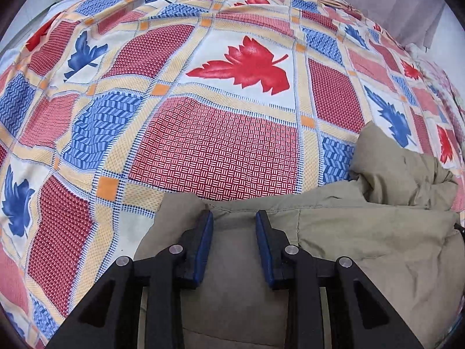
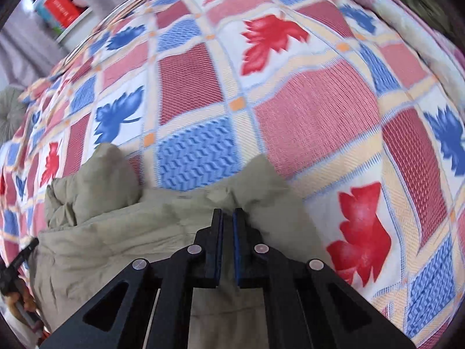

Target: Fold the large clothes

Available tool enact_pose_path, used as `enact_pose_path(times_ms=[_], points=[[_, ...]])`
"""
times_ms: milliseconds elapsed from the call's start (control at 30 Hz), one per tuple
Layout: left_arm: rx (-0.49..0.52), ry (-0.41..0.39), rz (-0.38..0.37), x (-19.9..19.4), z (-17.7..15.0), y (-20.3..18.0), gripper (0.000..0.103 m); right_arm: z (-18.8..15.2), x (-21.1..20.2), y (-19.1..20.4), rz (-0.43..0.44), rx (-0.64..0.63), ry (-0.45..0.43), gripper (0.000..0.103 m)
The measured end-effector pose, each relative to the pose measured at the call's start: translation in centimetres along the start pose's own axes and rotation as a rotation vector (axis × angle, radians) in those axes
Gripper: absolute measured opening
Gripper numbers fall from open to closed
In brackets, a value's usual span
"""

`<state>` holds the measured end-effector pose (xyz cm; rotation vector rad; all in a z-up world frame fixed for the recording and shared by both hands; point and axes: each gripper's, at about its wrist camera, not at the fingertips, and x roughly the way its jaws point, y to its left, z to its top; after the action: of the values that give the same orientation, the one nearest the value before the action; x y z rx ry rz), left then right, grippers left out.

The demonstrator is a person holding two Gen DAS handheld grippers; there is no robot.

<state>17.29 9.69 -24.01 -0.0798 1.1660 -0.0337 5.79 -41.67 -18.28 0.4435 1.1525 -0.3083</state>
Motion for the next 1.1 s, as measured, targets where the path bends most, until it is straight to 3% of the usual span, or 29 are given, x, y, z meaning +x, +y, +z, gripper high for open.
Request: enact_pose_path(times_ms=[233, 400, 600, 833, 867, 900, 933, 1100], points=[[-0.034, 0.014, 0.027, 3.2, 1.1, -0.4, 0.033, 0.8, 4.4, -1.8, 0.002, 0.077, 0.032, 0.004], [-0.033, 0.027, 0.03, 2.8, 1.3, -0.5, 0.033, 0.9, 5.2, -1.6, -0.009, 0.064, 0.024, 0.004], [-0.043, 0.04, 0.042, 0.0, 1.4, -0.3, 0.033, 1.2, 3.5, -0.8, -0.023, 0.06, 0.031, 0.01], [-0.038, 0.063, 0.032, -3.3, 0.4, 0.1, 0.034, -0.5, -1.0, 0.5, -0.016, 0.035, -0.02, 0.01], [-0.038, 0.063, 0.035, -3.8, 0.2, 0.2, 0.051, -0.8, -1.4, 0.6, -0.008, 0.038, -0.023, 0.01], [-0.043, 0.061, 0.042, -4.3, -0.1, 0.3, 0.081, -1.2, -2.0, 0.7, 0.004, 0.044, -0.026, 0.01], [-0.05, 0.052, 0.05, -4.7, -0.4, 0.4, 0.088, -1.6, -2.5, 0.8, 0.016, 0.05, -0.027, 0.01], [-0.034, 0.052, 0.047, -6.1, -1.6, 0.2, 0.089, -3.7, -4.2, 1.6, 0.056, 0.058, -0.016, 0.01]])
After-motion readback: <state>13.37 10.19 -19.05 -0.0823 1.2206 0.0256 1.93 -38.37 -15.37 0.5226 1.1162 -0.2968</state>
